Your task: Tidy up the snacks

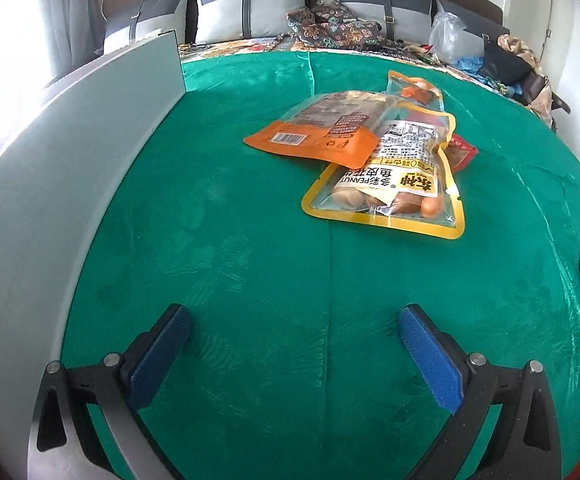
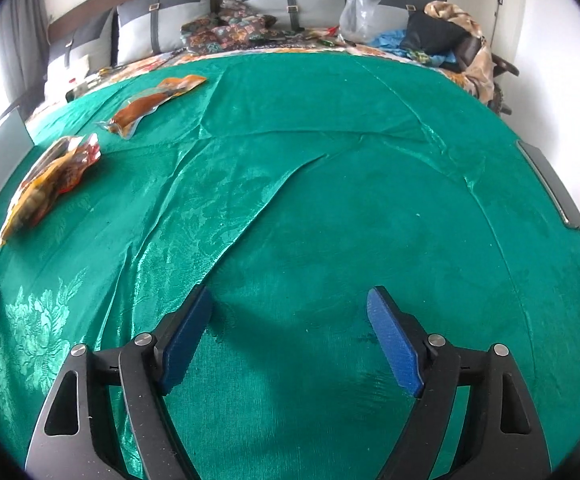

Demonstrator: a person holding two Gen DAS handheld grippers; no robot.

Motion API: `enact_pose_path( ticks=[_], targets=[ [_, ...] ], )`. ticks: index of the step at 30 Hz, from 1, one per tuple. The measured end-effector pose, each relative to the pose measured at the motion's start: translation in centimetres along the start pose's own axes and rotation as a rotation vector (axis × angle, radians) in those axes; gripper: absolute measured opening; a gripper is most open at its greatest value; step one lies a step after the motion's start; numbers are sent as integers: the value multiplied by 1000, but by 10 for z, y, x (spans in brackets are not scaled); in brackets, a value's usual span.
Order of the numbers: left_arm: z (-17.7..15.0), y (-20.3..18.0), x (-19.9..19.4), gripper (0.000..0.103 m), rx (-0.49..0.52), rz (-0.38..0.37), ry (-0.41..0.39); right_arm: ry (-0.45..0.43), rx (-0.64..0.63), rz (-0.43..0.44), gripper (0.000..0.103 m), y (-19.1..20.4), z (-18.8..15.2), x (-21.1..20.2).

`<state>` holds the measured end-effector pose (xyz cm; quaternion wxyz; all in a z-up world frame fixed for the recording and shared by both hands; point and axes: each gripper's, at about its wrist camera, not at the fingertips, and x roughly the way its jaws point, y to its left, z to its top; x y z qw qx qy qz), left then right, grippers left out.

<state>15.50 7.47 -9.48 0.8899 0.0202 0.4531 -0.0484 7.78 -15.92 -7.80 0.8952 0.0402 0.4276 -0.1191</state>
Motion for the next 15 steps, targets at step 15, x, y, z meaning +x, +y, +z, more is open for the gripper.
enact_pose_path(
  ticks=[15],
  targets=[
    [0, -1, 0, 103, 1, 1, -1, 10, -12, 23, 93, 1, -1, 2]
  ],
)
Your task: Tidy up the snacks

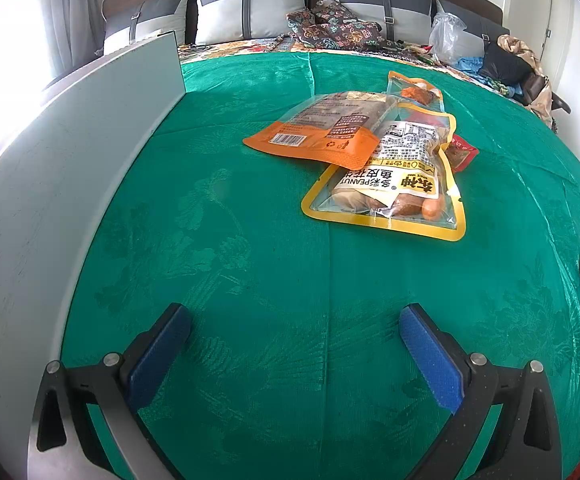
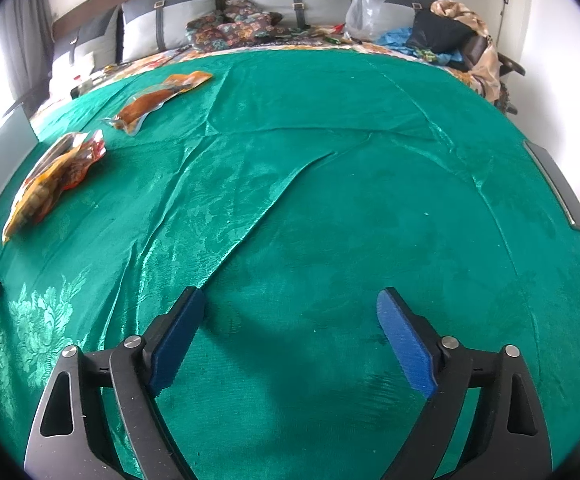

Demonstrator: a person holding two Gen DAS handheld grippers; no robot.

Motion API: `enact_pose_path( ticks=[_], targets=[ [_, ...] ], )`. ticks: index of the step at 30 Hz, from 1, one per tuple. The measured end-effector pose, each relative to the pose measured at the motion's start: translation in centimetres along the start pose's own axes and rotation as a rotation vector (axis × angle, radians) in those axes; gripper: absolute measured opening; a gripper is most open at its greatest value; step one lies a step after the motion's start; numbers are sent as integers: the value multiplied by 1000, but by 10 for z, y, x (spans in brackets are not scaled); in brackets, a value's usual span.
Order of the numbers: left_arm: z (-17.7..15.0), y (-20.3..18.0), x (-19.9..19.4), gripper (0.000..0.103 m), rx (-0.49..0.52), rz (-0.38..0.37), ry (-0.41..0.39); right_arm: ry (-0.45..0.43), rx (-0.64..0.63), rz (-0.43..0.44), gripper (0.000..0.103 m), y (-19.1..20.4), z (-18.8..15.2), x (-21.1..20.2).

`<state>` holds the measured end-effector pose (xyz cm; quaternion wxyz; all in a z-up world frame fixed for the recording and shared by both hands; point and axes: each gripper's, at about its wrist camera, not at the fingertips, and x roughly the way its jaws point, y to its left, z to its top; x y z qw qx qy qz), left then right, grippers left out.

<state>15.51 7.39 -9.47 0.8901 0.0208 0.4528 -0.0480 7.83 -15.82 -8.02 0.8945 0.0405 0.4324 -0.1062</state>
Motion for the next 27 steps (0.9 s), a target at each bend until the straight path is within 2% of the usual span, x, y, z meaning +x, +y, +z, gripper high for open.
enact_pose_path(
  ticks=[3, 5, 7, 9, 11, 13, 15, 16, 18, 19, 21, 24, 27],
  targets=[
    [0, 0, 0, 103, 0, 0, 0, 12, -4, 12, 93, 2, 2, 0],
    [0, 0, 0, 103, 0, 1, 0, 54, 48, 75, 90, 7, 10, -4],
    [0, 0, 0, 103, 0, 0, 0, 36, 148, 261, 90, 18, 18, -15],
    [0, 0, 0, 103, 0, 0, 0, 46, 168, 442, 90, 46, 31, -22],
    [0, 0, 0, 103, 0, 0, 0, 120, 139, 584, 90, 84, 47, -18],
    [0, 0, 0, 103, 0, 0, 0, 221, 104, 669, 88, 123, 62, -5],
    [0, 0, 0, 103, 0, 0, 0, 280, 64, 672, 85, 154, 75, 11],
    [0, 0, 0, 103, 0, 0, 0, 310, 46, 649, 80, 168, 79, 21],
    [0, 0, 0, 103, 0, -1, 0, 385, 63, 631, 59, 183, 81, 43],
    [1, 0, 1, 103, 0, 0, 1, 438, 94, 652, 29, 187, 79, 55],
    [0, 0, 1, 103, 0, 0, 0, 480, 147, 682, 24, 188, 75, 65],
    [1, -1, 1, 103, 0, 0, 1, 437, 134, 715, 19, 177, 75, 52],
    [1, -1, 1, 103, 0, 0, 1, 405, 126, 751, 16, 141, 76, 37]
  ],
)
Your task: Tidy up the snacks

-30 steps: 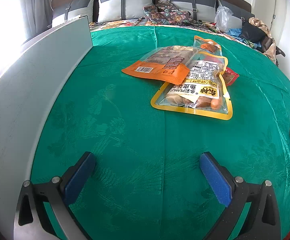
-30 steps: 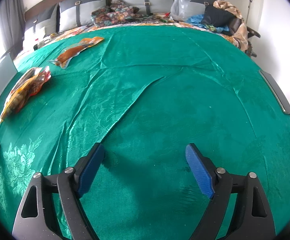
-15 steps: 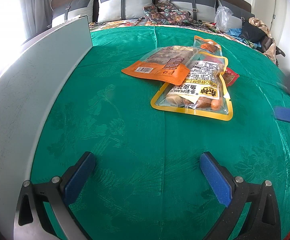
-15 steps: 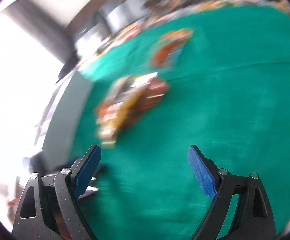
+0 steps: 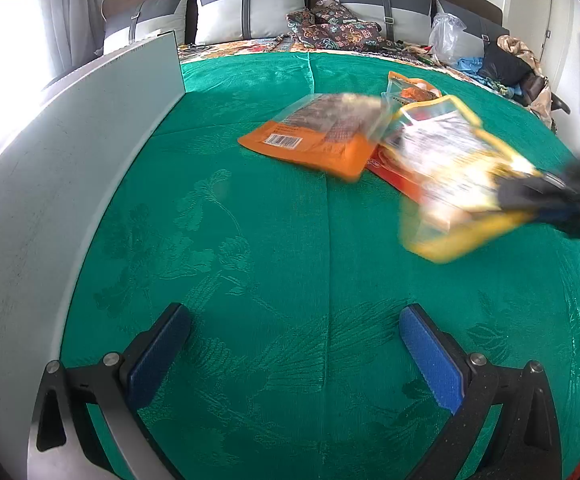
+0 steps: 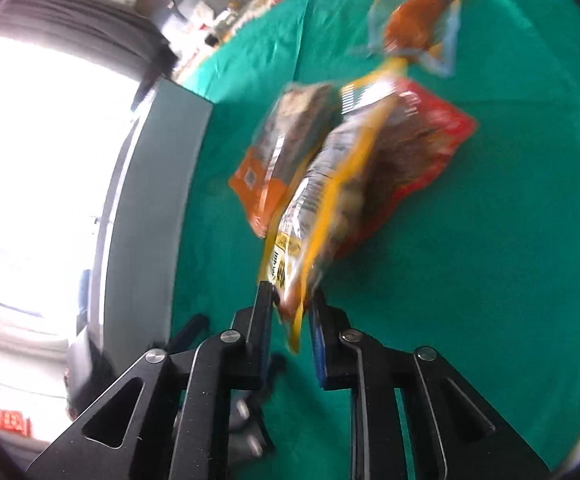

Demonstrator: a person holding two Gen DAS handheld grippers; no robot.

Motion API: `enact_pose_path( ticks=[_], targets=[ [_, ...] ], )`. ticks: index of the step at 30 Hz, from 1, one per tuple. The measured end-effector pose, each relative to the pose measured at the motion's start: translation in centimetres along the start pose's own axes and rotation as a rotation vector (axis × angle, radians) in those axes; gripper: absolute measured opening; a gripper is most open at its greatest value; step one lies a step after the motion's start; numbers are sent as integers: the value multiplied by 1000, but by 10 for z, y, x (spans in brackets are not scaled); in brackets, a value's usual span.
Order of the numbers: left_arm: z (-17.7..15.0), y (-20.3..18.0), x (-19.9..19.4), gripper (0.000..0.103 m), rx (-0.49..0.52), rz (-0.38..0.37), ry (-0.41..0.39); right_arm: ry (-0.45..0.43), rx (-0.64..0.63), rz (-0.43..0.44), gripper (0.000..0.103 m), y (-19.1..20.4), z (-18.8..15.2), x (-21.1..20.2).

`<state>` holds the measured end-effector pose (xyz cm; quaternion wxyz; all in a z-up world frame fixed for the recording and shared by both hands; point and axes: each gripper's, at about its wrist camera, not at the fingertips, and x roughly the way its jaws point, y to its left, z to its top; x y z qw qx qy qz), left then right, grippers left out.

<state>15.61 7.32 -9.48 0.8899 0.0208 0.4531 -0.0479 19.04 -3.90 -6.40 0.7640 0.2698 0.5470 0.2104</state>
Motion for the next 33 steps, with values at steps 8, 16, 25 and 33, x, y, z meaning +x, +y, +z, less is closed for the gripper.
enact_pose_path(
  ticks=[8, 16, 25, 33],
  targets=[
    [0, 0, 0, 103, 0, 0, 0, -27, -8, -97, 27, -93, -54, -108],
    [0, 0, 0, 103, 0, 0, 0, -441, -5, -531, 67, -135, -101, -202],
    [0, 0, 0, 103, 0, 0, 1, -418, -19, -886, 71, -156, -87, -185],
    [0, 0, 0, 103, 0, 0, 1, -467, 21, -842, 86, -169, -81, -172]
  ],
)
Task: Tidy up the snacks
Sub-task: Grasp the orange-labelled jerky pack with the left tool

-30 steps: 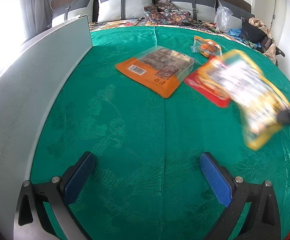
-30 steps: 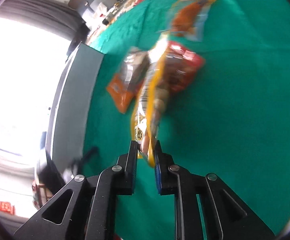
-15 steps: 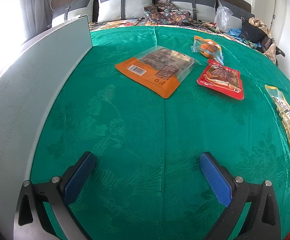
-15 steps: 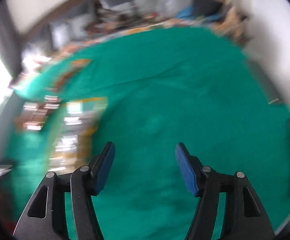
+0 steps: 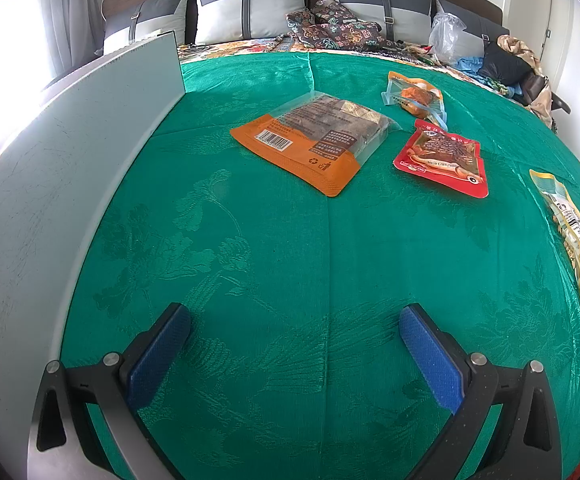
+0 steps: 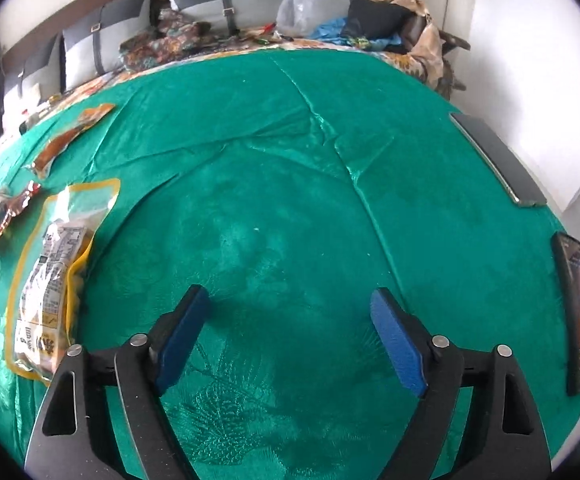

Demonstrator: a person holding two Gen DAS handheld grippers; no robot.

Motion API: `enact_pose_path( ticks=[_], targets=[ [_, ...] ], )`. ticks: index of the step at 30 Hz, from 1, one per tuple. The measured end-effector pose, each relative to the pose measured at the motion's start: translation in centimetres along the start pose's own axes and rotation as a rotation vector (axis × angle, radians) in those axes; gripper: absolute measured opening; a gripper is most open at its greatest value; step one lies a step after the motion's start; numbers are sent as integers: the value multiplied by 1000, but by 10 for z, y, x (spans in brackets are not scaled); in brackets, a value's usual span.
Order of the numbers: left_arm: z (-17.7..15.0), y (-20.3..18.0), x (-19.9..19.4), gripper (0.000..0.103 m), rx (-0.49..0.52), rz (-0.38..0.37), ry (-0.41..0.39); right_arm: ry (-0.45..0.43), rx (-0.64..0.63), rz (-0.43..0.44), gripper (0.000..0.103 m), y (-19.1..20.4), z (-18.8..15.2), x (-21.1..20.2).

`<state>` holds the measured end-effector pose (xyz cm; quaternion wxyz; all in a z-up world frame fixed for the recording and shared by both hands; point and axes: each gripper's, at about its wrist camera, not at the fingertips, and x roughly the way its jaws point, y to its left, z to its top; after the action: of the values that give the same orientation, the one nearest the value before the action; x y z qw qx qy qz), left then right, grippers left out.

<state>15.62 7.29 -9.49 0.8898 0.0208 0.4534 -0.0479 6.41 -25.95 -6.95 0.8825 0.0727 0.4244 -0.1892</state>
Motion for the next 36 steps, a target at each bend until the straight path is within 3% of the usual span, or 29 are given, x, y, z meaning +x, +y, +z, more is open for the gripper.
enact_pose_path(
  ticks=[29, 31, 34, 36],
  targets=[
    [0, 0, 1, 103, 4, -1, 4, 0, 1, 2, 86, 0, 1, 1],
    [4, 0, 3, 103, 32, -18, 40, 0, 1, 2, 86, 0, 1, 1],
    [22, 2, 12, 102, 106, -69, 171, 0, 1, 2, 86, 0, 1, 1],
    [40, 2, 10, 102, 167, -119, 193, -1, 1, 2, 86, 0, 1, 2]
  ],
)
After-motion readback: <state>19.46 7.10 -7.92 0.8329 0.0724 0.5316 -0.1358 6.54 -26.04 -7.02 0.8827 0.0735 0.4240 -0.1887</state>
